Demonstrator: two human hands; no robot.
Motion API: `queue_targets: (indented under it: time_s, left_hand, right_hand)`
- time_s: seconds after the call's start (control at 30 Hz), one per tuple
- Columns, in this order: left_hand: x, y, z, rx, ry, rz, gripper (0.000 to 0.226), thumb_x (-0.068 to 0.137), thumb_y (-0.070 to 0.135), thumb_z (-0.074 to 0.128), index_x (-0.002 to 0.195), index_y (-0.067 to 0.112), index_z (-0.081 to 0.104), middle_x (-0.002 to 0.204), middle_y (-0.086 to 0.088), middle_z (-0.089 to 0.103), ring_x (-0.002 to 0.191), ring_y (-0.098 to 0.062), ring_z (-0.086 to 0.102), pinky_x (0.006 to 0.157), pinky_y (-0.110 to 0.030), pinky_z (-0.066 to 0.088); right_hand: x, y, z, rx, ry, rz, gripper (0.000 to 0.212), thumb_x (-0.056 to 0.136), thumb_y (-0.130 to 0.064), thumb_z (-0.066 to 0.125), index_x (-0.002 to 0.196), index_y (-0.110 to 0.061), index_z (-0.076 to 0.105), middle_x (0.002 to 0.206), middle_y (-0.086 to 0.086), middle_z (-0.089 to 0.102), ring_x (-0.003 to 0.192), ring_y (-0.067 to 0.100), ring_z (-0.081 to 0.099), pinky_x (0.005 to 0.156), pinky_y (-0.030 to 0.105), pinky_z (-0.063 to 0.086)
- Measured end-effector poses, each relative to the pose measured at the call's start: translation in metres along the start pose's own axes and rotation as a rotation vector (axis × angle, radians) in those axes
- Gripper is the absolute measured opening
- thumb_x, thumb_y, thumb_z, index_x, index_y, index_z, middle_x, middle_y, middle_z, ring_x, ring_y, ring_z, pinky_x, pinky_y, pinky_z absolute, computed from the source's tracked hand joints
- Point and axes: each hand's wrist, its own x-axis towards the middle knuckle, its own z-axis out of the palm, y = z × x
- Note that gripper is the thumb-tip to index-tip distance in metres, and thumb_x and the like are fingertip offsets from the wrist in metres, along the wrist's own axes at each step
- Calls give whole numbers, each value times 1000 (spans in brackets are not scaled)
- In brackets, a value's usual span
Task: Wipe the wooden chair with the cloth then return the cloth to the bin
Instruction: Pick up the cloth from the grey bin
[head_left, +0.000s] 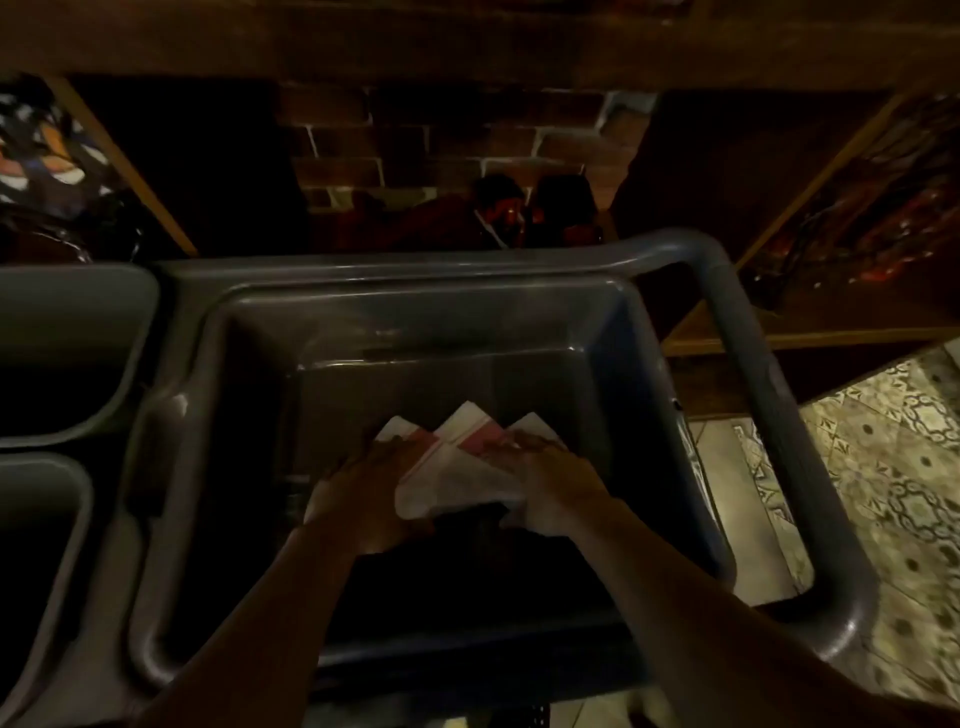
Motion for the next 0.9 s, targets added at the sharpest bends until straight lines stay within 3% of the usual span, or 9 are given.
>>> queue_targets:
  time_s: [0.23,0.33,0.43,0.6,0.9]
  left_hand:
    - [4,-4,16,103,-35,72,91,82,50,75,156,38,24,164,7,26,150,-22,28,118,-44,34]
    - [0,0,12,111,47,77,55,96,33,60,147,40,41,156,10,39,141,-18,42,104,-40,47]
    - [-3,4,2,117,94,58,35,97,32,55,131,40,54,135,7,60,120,-20,60,91,-39,52]
    - [-13,12,-25,164,127,0,42,95,37,58,135,44,50,128,6,67,113,-21,66,87,-36,48]
    - [-46,28,-118,205,368,44,27,97,43,53,124,40,57,127,4,68,114,-23,66,89,-36,50]
  right_hand:
    - [5,6,14,-10,22,75,60,95,-33,60,150,-36,36,150,5,47,132,29,50,107,44,45]
    - [3,4,12,-44,49,52,52,96,-31,59,146,-36,45,143,5,54,128,29,54,105,40,46]
    - [0,2,6,-32,100,48,44,97,-28,59,140,-35,52,138,4,58,122,27,58,100,40,49]
    - [-7,-6,-19,-54,176,81,36,90,-22,68,123,-34,62,123,2,66,110,24,65,89,36,51]
    - [-50,-33,-106,-127,416,52,34,89,-22,67,121,-33,61,115,6,71,106,31,67,83,40,53]
